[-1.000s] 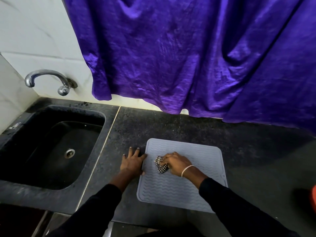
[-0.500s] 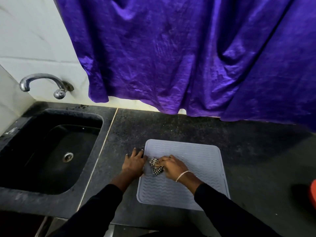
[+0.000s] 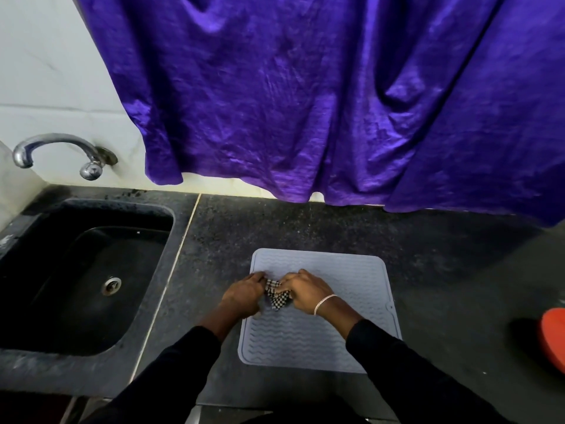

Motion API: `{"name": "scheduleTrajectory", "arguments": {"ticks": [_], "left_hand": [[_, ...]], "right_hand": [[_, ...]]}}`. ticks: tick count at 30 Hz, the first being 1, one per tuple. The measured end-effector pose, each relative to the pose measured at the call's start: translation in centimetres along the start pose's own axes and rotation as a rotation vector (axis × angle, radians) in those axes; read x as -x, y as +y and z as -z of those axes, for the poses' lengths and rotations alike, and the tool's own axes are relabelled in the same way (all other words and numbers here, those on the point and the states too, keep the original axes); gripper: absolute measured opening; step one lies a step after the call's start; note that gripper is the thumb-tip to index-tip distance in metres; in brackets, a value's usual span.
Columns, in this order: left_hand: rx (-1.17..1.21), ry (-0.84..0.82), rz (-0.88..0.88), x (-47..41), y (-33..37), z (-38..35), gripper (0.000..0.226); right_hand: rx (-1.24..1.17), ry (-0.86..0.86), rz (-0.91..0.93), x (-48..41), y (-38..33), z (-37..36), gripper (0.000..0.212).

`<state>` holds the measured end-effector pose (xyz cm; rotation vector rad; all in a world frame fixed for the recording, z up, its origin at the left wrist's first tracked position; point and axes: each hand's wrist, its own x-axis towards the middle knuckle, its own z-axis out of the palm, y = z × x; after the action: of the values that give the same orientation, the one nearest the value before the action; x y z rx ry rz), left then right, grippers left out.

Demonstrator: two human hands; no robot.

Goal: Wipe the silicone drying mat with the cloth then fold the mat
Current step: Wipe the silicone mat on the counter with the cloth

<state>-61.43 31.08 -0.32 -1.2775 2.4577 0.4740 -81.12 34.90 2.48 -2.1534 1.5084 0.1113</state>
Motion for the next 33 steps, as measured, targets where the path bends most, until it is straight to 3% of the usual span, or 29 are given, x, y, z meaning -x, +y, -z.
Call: {"name": "scheduleTrajectory", "arguments": {"ticks": [8,13,21,33], "left_hand": [[0.005,-0.034,0.044,-0.2,-0.3,0.0,0.094],[-0.011,-0.045,0.053,-0.7,-0.2,0.4,0.092],[0.053,-0.006,0.028,-2.1,2.1,0.8,0.084],[0.061,-0.031,0.051,-2.4,1.7,0.6,0.083]], "right_hand": [[0.025,0.014,-0.052,2.5,3.8,-0.8,0.053],[-0.015,-0.017,-0.128,3.6,6.2,0.5,0.052],[-0.013,0.018,-0.077,2.1,3.2,-0.3,0.052],[-0.077,0.024,-0.208,6.5,9.3,0.9,0.056]]}}
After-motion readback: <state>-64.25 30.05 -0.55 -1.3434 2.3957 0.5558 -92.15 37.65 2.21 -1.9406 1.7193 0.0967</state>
